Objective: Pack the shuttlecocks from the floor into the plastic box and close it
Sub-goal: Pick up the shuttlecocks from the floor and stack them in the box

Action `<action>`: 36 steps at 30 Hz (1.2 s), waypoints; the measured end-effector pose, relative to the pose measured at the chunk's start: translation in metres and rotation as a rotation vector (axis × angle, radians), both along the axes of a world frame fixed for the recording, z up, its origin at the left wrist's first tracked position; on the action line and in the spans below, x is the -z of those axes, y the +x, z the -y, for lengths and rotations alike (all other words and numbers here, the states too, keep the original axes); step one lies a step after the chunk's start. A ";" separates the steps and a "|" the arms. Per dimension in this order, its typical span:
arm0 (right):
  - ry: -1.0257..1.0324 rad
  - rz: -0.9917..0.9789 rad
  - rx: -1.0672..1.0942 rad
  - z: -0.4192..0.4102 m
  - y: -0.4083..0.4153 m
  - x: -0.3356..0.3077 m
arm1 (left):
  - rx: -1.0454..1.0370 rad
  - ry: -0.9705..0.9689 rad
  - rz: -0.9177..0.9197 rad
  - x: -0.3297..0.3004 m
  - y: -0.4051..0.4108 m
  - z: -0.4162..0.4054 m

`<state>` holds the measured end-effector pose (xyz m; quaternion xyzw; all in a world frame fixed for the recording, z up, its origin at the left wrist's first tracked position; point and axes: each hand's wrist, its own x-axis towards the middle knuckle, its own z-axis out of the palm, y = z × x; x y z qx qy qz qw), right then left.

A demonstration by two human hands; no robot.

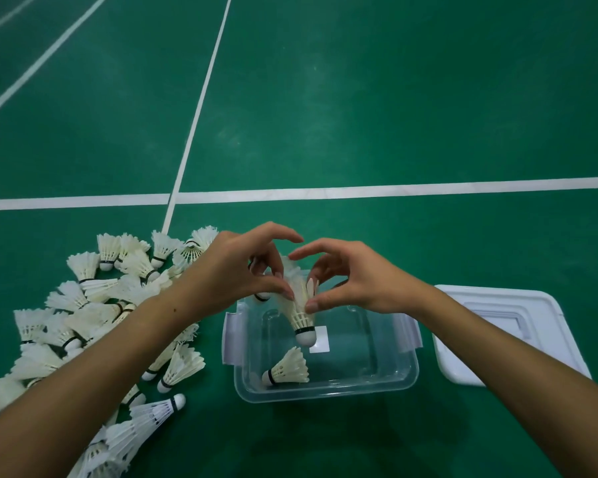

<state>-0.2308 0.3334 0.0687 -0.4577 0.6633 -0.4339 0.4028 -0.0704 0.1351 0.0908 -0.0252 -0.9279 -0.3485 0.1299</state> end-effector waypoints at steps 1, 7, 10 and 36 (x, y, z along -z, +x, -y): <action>0.002 -0.015 0.004 -0.004 0.000 0.002 | -0.016 -0.004 -0.010 0.002 0.001 0.000; 0.106 -0.268 0.049 -0.039 0.003 0.031 | -0.113 -0.033 -0.072 0.011 0.018 0.008; 0.214 -0.454 0.047 -0.048 0.010 0.048 | -0.142 -0.028 -0.080 0.015 0.027 0.010; 0.481 -0.375 -0.206 -0.012 0.053 0.114 | -0.104 0.013 0.025 0.025 0.056 0.008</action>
